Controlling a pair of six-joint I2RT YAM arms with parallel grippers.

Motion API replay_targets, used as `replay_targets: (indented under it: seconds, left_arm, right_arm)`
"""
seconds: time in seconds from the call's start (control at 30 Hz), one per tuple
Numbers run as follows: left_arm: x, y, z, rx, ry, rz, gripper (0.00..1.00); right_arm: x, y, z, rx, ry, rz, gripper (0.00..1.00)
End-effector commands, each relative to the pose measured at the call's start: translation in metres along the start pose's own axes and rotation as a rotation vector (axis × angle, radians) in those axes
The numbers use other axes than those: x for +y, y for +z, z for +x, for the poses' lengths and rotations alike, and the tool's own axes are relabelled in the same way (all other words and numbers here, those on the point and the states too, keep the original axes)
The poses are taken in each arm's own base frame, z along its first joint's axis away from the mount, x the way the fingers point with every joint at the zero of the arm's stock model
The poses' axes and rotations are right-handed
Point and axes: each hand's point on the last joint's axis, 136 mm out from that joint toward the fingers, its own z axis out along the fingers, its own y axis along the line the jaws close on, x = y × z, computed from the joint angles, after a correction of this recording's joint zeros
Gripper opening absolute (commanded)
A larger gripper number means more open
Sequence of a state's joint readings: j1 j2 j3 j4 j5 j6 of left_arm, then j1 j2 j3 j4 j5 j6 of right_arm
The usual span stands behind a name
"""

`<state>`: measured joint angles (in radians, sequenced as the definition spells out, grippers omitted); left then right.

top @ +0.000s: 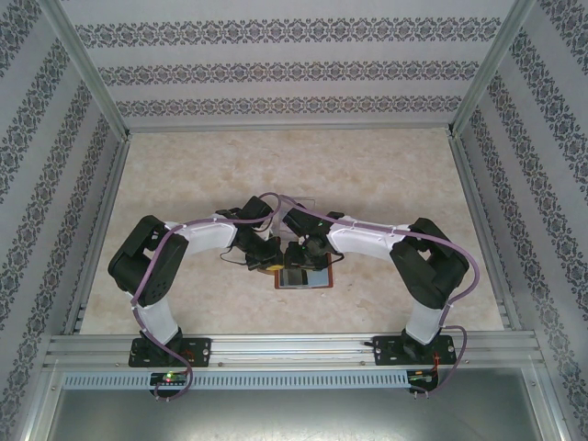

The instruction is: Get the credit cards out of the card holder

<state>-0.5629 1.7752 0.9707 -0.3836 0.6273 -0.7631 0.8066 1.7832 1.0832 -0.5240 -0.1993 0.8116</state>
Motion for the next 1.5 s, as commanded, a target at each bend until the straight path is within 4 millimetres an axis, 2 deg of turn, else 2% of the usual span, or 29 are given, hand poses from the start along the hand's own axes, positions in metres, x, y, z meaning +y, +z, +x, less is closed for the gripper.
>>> replay_targets:
  seconds: [0.0, 0.2, 0.33, 0.57, 0.9, 1.17, 1.47]
  left_arm:
    - [-0.007, -0.002, -0.002, 0.000, 0.009, -0.005, 0.01]
    - [-0.016, -0.010, -0.003, -0.010, 0.024, 0.005, 0.01]
    - [-0.023, -0.013, -0.001, -0.011, 0.033, 0.015, 0.01]
    - [-0.030, -0.005, 0.003, 0.010, 0.051, 0.015, 0.01]
    - [-0.001, 0.014, 0.008, 0.053, 0.026, -0.087, 0.00]
    - [0.009, 0.019, 0.011, 0.068, 0.013, -0.113, 0.00]
    - [0.011, 0.020, 0.011, 0.071, 0.016, -0.126, 0.00]
  right_arm:
    - [-0.006, -0.007, 0.002, -0.004, 0.010, 0.011, 0.47]
    - [-0.003, -0.018, -0.002, -0.029, 0.022, -0.032, 0.47]
    - [-0.007, -0.020, -0.002, -0.031, 0.033, -0.038, 0.47]
    - [-0.016, -0.016, -0.002, -0.025, 0.054, -0.044, 0.43]
    - [-0.015, -0.002, 0.002, 0.019, 0.058, -0.086, 0.37]
    - [-0.018, 0.005, 0.006, 0.038, 0.067, -0.084, 0.37]
    - [-0.003, -0.005, 0.002, 0.004, 0.106, -0.249, 0.31]
